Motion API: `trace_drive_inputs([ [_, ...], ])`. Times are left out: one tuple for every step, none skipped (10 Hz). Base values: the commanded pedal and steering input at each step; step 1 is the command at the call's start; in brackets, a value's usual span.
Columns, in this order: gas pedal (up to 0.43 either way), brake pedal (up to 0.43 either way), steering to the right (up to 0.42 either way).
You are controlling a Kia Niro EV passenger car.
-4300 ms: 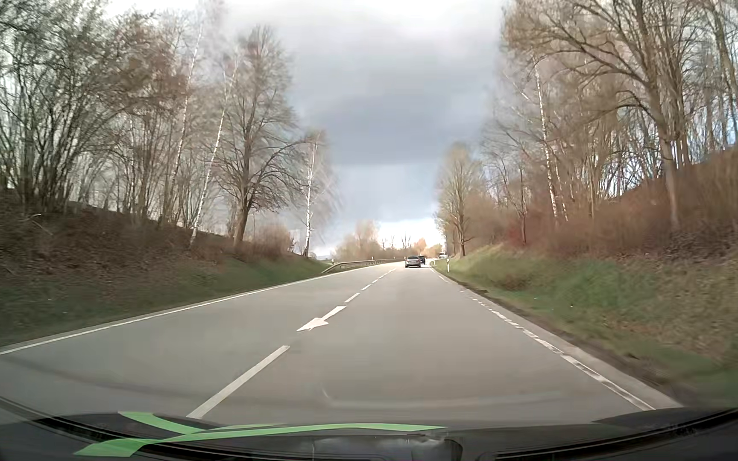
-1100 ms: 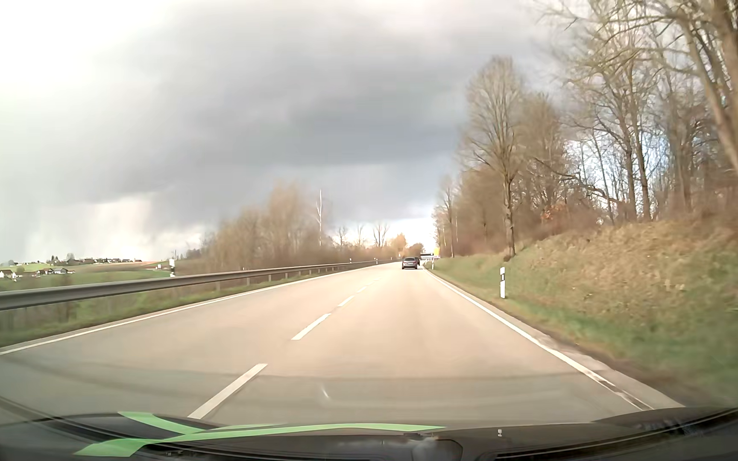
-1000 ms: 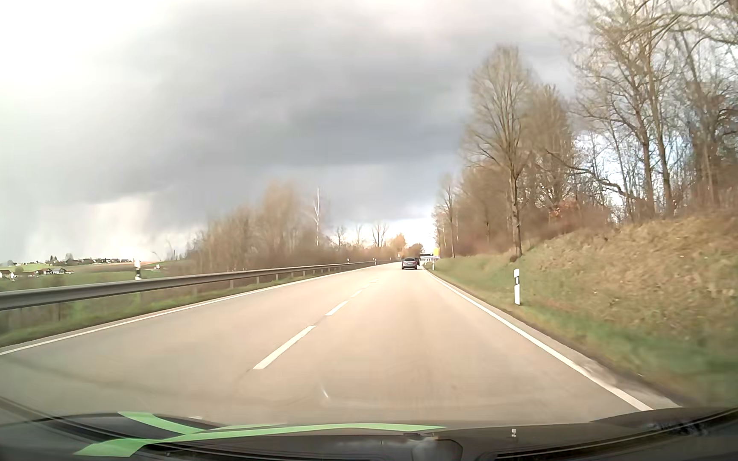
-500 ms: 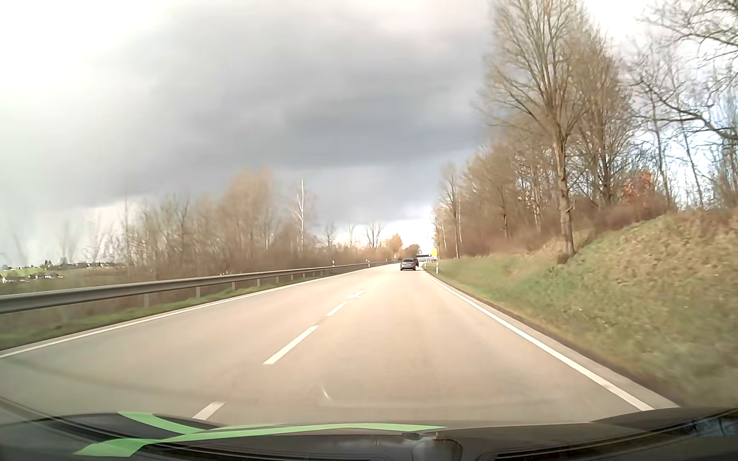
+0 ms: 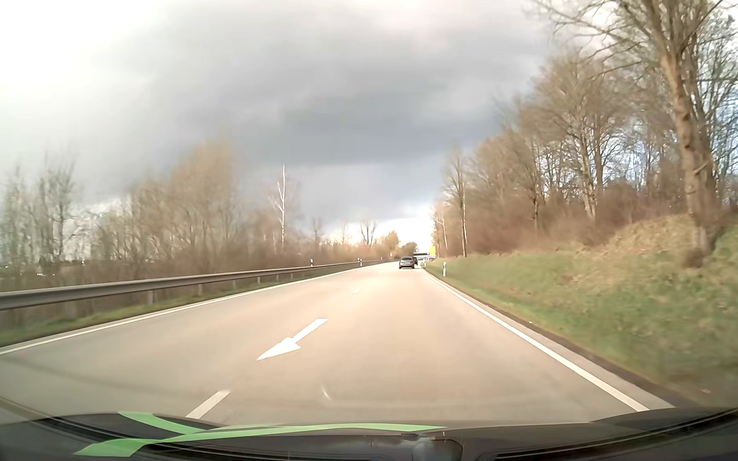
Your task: Follow the waypoints while adhering to traffic rules and regulations
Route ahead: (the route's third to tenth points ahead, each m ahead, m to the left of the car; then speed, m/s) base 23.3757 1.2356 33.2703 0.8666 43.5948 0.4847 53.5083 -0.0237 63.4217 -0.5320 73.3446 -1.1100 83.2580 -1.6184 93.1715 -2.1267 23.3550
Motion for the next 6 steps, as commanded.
trace_drive_inputs([
  [0.209, 0.0, -0.001],
  [0.209, 0.0, -0.002],
  [0.209, 0.0, -0.002],
  [0.209, 0.0, -0.001],
  [0.209, 0.0, -0.001],
  [0.209, 0.0, -0.001],
])
